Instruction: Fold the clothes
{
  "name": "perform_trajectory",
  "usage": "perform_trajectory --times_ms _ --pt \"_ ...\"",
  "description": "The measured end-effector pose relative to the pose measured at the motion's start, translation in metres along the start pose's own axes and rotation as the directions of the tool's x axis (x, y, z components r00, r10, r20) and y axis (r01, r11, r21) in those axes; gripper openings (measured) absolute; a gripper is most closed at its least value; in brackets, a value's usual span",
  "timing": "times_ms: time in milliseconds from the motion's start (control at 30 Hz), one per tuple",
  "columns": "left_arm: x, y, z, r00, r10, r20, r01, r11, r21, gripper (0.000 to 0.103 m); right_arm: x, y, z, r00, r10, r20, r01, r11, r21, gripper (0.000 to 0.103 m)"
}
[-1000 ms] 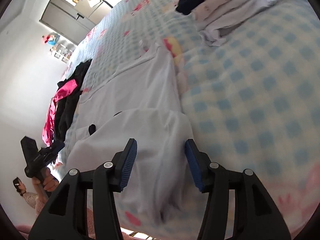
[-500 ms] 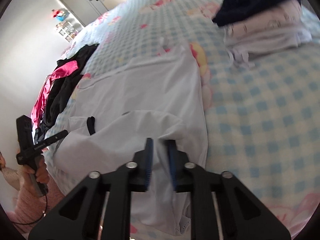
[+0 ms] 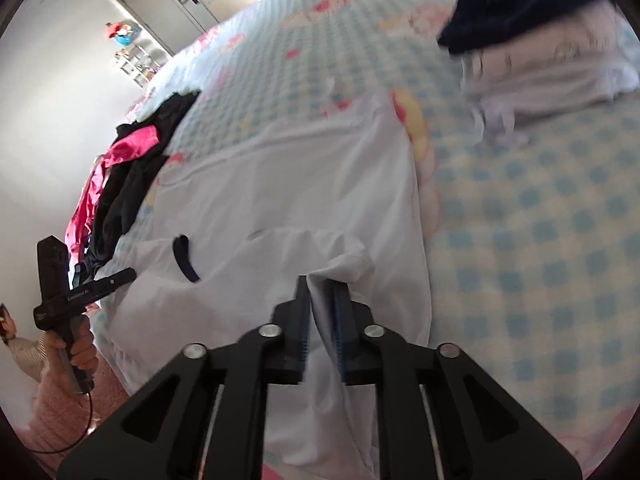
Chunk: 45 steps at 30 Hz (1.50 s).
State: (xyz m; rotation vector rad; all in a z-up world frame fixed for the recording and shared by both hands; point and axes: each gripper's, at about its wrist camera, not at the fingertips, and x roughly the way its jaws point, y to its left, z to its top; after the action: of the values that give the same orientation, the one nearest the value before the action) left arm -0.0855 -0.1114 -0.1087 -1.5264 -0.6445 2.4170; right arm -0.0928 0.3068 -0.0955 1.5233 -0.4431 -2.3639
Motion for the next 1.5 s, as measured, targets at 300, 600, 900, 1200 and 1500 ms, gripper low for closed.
perform_trajectory --times_ms 300,600,900,1200,1500 --pt "-0.034 -0.019 0.017 0.986 0.052 0.160 -0.054 0.999 0.007 0.004 -0.027 0.023 0.006 0.991 -0.026 0.131 0.034 0.998 -0.057 0.003" --pt "0.000 0.005 0.018 0.977 0.182 0.111 -0.183 0.983 -0.005 0.005 -0.001 -0.005 0.014 0.987 -0.111 0.112 0.109 0.994 0.024 0.003" --pt "-0.043 -0.002 0.018 0.960 0.161 0.231 -0.164 0.987 -0.006 0.044 -0.016 -0.010 0.010 0.981 -0.146 0.127 0.141 0.989 0.052 0.014" --pt "-0.012 -0.090 -0.023 0.997 -0.009 0.072 -0.013 0.950 0.311 0.042 0.006 0.062 -0.020 0.999 -0.049 0.002 0.048 0.981 -0.189 0.025" --pt "0.017 -0.071 -0.073 0.998 0.013 -0.065 0.005 0.964 0.267 0.043 -0.001 0.021 -0.081 0.986 -0.145 -0.082 0.138 0.987 -0.087 0.014"
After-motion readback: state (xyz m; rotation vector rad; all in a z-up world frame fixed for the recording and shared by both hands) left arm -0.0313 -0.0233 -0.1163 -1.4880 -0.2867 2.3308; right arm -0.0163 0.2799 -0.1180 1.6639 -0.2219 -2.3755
